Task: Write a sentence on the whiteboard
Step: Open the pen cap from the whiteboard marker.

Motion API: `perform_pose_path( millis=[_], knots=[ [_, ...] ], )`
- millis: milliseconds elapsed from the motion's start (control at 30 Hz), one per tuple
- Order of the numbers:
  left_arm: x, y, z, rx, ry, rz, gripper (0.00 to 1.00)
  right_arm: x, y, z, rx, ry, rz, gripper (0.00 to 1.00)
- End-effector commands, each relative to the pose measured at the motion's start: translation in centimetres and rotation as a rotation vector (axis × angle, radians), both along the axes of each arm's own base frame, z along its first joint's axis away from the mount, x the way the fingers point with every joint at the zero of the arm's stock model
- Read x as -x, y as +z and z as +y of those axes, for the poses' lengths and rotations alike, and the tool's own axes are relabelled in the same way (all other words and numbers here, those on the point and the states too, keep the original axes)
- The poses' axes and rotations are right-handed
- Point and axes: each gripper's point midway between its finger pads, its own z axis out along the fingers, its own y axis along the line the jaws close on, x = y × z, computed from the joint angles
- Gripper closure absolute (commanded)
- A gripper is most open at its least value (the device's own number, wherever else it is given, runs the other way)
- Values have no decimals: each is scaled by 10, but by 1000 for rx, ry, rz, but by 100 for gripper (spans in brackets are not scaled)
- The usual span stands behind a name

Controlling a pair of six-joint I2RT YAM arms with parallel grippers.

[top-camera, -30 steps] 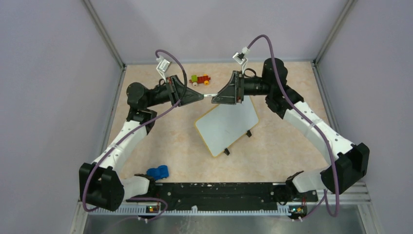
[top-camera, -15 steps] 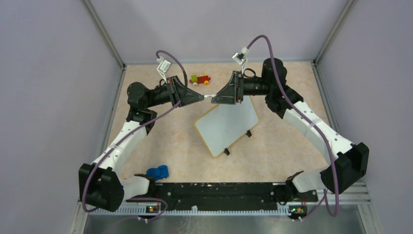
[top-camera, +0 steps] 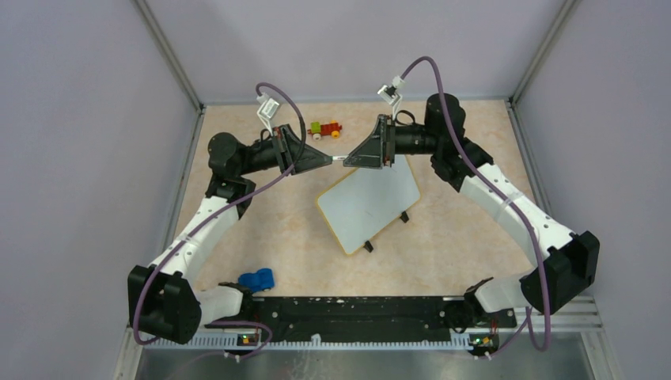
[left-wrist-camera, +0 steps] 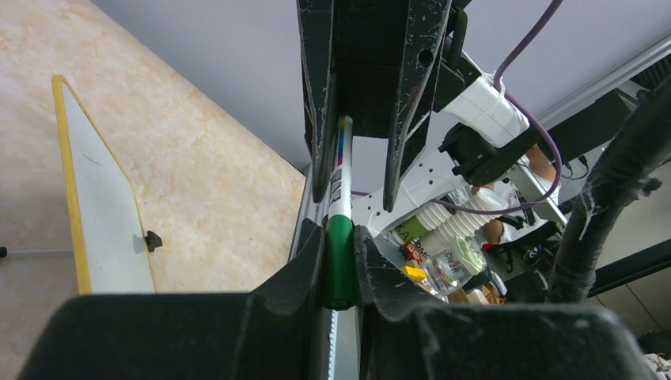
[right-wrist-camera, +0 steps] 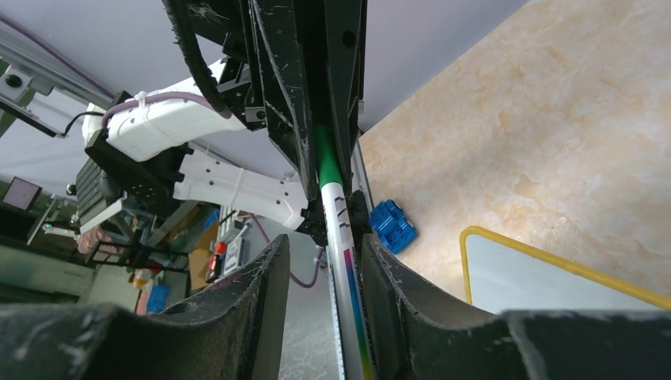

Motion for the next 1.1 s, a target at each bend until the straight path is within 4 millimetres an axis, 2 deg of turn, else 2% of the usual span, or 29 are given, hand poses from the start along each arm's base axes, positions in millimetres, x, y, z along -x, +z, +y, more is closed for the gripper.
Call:
perform_pose_path(
  millis=[0,867,967,1067],
  knots=[
    [5,11,1,7,5,-59,100,6,25,4,-42,21,-79,63],
    [7,2,-6,6,-19,-31,100,7,21,12,-35,41,-72,68],
    [8,0,-6,4,-18,-29,100,7,21,12,-37,40,-73,70],
    [8,-1,-5,2,-18,-31,100,8,21,11,-37,41,-75,77]
  ],
)
